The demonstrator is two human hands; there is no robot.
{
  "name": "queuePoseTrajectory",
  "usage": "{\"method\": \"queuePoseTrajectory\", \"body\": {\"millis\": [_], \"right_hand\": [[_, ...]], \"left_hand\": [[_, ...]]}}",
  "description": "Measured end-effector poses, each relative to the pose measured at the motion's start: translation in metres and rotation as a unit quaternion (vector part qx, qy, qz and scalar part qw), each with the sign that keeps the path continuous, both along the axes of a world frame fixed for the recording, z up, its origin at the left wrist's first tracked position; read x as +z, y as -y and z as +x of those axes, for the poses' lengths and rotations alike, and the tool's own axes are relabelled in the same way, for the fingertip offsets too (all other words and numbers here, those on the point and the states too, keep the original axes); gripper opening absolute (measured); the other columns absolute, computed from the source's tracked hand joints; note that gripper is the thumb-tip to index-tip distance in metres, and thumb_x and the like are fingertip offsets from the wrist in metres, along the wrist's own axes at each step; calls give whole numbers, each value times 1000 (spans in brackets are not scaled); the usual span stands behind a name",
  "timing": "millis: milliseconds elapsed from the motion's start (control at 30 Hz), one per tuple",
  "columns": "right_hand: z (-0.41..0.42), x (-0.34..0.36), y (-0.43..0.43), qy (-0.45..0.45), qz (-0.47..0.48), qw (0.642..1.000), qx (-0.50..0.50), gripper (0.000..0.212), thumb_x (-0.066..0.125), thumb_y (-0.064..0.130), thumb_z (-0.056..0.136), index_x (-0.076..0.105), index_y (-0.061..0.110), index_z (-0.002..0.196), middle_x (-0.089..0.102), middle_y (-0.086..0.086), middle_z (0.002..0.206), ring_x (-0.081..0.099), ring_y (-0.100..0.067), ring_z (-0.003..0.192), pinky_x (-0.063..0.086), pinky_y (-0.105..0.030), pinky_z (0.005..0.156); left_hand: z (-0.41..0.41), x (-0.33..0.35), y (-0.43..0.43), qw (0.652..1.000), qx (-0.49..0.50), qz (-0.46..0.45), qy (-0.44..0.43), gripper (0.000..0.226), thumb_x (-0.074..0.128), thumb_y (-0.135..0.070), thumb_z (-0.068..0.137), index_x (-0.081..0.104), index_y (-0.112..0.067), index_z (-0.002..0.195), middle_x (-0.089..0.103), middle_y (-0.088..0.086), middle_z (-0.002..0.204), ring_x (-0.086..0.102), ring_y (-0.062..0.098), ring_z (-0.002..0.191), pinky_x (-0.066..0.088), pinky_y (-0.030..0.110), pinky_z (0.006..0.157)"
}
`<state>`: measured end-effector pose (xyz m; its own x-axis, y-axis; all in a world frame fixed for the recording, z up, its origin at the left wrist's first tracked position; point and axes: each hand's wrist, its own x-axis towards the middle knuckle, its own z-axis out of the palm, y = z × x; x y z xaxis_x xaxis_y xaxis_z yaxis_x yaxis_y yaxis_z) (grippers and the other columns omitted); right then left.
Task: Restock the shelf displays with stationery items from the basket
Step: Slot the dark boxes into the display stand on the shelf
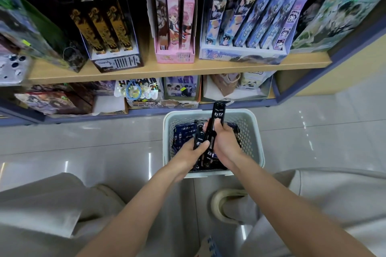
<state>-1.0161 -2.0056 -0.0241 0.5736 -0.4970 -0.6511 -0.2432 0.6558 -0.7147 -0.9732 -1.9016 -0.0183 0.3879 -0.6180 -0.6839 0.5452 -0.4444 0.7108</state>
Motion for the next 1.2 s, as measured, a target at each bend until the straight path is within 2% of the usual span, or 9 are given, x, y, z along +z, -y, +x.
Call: {"method": "queuePoseTrajectory", "body": {"millis": [100,200,333,500,633,733,867,1033,1200], "right_hand": [[4,4,-1,12,2,1000,-13,33,32,27,104,57,10,92,58,-1,85,56,-12,80,49,-28,80],[5,11,-2,12,4,1000,-19,30,33,27,103,57,11,95,60,0,85,57,-12,78,50,-29,74],[4,15,0,-16,-32,999,15,29,33,27,104,57,14,97,62,1,82,58,-16,64,39,-30,50],[9,18,3,31,-8,997,-72,25,34,19,104,55,11,92,61,-3,80,61,-13,72,51,-28,74],[9,29,10,37,-46,994,-91,23,34,22,104,54,12,99,60,-1,87,59,-11,81,51,-26,79],[5,40,10,18,-133,991,1,23,34,25,103,54,14,103,61,3,88,59,-6,81,49,-24,81],[6,46,-9,-15,-219,968,122,23,37,24,102,53,8,103,63,0,85,59,-12,74,46,-29,69],[15,56,-26,25,-132,988,73,22,39,21,102,57,9,99,63,-5,86,60,-18,80,49,-38,85],[18,64,-34,29,-145,988,53,24,39,21,102,60,11,101,67,-6,97,63,-23,93,49,-38,92]], "left_hand": [[3,0,-1,1000,2,-18,-20,30,47,-27,98,50,-17,126,64,2,114,59,17,106,47,32,95],[6,2,-3,999,-3,-48,-16,13,50,-22,98,56,-20,109,66,-2,96,61,12,87,50,22,76],[9,6,-6,997,-31,-45,48,3,52,-12,96,55,-10,97,63,2,75,50,9,51,40,19,47],[16,15,-11,989,-65,-42,128,10,49,-10,98,51,-15,89,60,1,70,49,6,46,44,19,52],[16,20,-16,993,15,-76,87,8,43,-6,99,49,-7,94,54,7,72,56,9,52,58,31,63],[19,24,-19,988,101,-75,85,5,51,-6,96,50,-5,101,51,3,60,49,11,48,48,22,50],[23,33,-16,984,151,-88,44,10,62,-5,88,55,-12,90,47,-8,49,36,8,45,31,17,42],[18,41,-19,991,107,-53,58,14,68,-1,84,56,-9,80,49,-4,49,36,7,42,28,18,40],[24,53,-25,991,92,6,95,29,66,-2,85,46,-14,66,35,-4,41,28,9,35,20,19,37]]}}
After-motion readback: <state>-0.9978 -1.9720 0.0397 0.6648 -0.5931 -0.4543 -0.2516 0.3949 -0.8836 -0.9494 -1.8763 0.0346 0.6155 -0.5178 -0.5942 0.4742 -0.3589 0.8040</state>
